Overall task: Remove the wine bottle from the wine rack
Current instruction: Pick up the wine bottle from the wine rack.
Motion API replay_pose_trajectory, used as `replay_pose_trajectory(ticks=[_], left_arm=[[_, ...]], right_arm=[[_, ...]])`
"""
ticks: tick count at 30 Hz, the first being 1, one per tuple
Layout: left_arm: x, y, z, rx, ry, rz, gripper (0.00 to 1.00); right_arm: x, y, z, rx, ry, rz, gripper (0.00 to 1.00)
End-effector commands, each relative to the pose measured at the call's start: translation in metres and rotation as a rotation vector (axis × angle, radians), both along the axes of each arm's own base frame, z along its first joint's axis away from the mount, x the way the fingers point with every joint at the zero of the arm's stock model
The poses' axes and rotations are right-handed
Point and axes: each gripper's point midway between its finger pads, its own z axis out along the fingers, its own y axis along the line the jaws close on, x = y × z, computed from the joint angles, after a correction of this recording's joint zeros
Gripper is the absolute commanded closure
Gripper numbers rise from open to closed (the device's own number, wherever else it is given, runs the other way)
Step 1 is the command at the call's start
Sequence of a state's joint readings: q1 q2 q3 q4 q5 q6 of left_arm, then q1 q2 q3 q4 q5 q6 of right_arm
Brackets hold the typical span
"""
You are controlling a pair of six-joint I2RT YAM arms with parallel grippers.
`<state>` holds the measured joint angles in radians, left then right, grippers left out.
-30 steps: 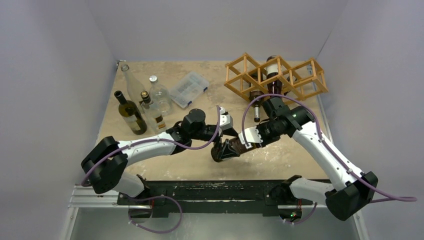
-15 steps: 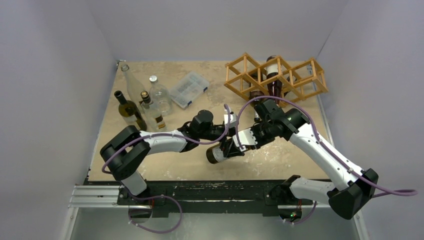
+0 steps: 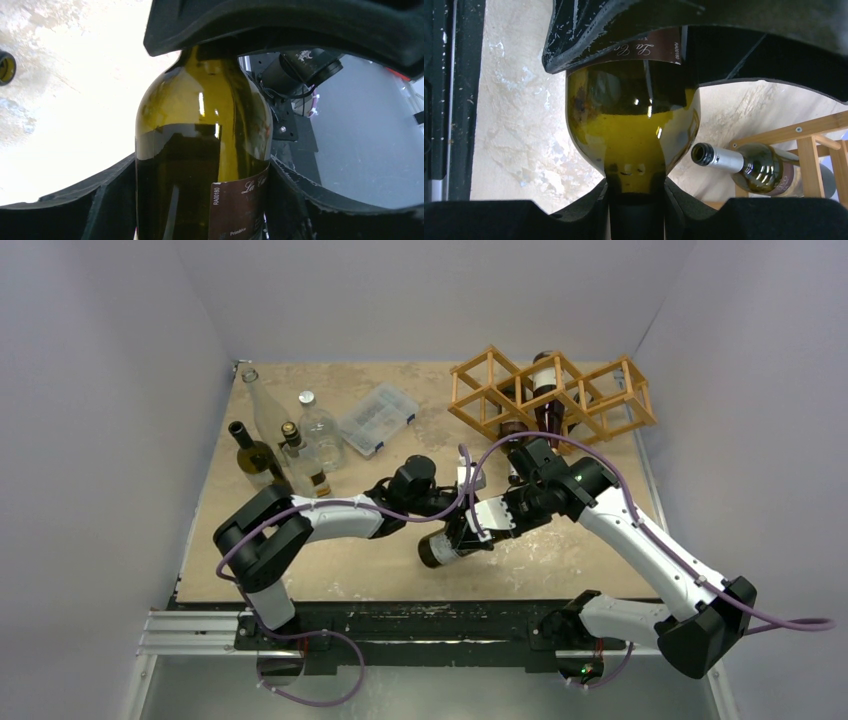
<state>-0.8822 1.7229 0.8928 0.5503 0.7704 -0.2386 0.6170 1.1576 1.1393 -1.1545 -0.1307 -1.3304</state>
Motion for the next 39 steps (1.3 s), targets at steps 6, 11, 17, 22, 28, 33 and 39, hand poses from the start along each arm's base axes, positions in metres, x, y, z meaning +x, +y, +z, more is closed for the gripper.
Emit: replay_pose_trajectory(ticks=[6, 11, 17, 22, 28, 33, 39], left_arm=[[0.006, -0.004, 0.0, 0.035, -0.004, 0.002, 1.0], [0.014, 0.0, 0.004, 0.017, -0.053, 0.069, 1.0], [0.022, 0.004, 0.007, -0.015, -0.083, 0.141, 1.0], [0.023, 0.008, 0.006, -0.04, -0.082, 0.172, 1.0], [0.023, 0.015, 0.012, -0.069, -0.086, 0.215, 1.0], [0.022, 0.021, 0.02, -0.094, -0.095, 0.245, 1.0], [0.022, 0.032, 0.031, -0.117, -0.119, 0.288, 1.0]], right_arm=[[0.008, 0.039, 0.023, 0.2, -0.035, 0.001, 0.98], [0.01, 0.045, 0.024, 0.25, -0.017, -0.059, 0.63], [0.008, 0.056, 0.03, 0.324, 0.026, -0.124, 0.25], [0.001, 0.065, 0.036, 0.376, 0.09, -0.149, 0.18], [-0.006, 0.081, 0.082, 0.556, 0.143, -0.165, 0.11], [-0.011, 0.075, 0.112, 0.724, 0.225, -0.203, 0.11], [-0.008, 0.06, 0.134, 0.96, 0.281, -0.303, 0.07]])
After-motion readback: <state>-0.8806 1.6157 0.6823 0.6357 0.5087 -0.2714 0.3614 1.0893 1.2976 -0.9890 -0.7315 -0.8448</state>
